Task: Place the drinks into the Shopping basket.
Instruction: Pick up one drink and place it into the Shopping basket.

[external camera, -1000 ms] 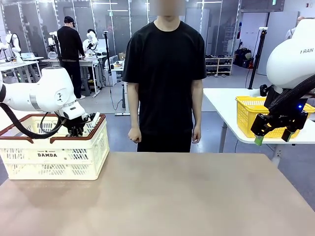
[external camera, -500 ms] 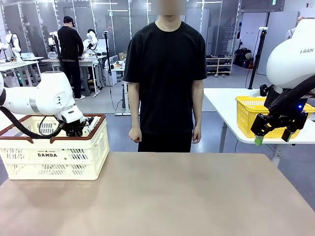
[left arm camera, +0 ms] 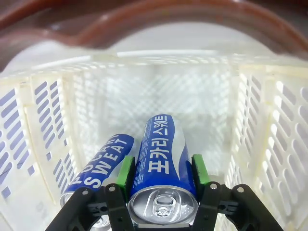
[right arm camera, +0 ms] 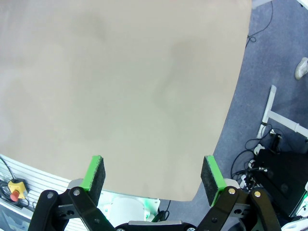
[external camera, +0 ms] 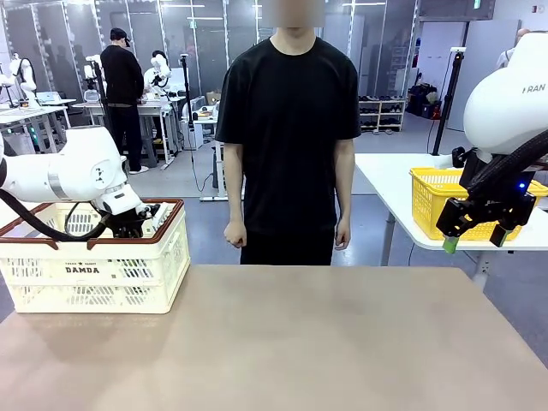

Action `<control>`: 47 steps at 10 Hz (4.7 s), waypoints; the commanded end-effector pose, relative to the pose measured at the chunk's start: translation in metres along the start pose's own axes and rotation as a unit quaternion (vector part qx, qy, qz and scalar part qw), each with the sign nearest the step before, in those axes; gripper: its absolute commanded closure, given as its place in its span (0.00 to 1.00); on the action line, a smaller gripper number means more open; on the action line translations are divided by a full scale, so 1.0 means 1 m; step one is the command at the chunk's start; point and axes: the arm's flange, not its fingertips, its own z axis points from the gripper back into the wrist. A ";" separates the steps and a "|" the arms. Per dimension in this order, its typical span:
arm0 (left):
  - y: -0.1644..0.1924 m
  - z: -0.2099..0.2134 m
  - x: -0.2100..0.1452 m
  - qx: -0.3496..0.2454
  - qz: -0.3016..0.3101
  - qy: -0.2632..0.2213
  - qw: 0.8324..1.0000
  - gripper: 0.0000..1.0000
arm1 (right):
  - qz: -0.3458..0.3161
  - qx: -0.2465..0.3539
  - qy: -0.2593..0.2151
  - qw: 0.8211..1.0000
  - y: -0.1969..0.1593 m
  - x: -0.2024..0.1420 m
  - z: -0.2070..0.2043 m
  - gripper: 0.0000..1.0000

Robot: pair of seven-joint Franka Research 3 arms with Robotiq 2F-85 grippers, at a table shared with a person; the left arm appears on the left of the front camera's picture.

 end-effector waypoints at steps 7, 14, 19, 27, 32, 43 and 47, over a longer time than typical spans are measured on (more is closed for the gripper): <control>-0.004 -0.015 -0.006 -0.023 -0.034 -0.021 0.999 0.42 | 0.000 -0.001 0.002 1.000 -0.002 0.000 0.002 0.00; -0.010 0.018 -0.006 0.002 -0.027 -0.018 0.999 0.00 | 0.000 -0.001 0.002 1.000 -0.002 0.000 0.002 0.00; -0.021 0.065 -0.011 0.001 -0.025 0.002 1.000 0.00 | 0.000 -0.001 0.002 1.000 -0.002 0.000 0.002 0.00; -0.043 0.147 -0.017 0.036 0.051 0.004 0.998 0.00 | 0.000 -0.001 0.002 1.000 -0.002 0.000 0.002 0.00; -0.123 0.173 0.012 -0.028 0.035 -0.075 0.996 0.00 | 0.000 -0.001 0.002 1.000 -0.002 0.000 0.002 0.00; -0.169 0.152 0.044 -0.058 0.017 -0.056 0.997 0.00 | 0.000 -0.001 0.002 1.000 -0.002 0.000 0.002 0.00; -0.169 0.152 0.044 -0.058 0.017 -0.056 0.997 0.00 | 0.000 -0.001 0.002 1.000 -0.002 0.000 0.002 0.00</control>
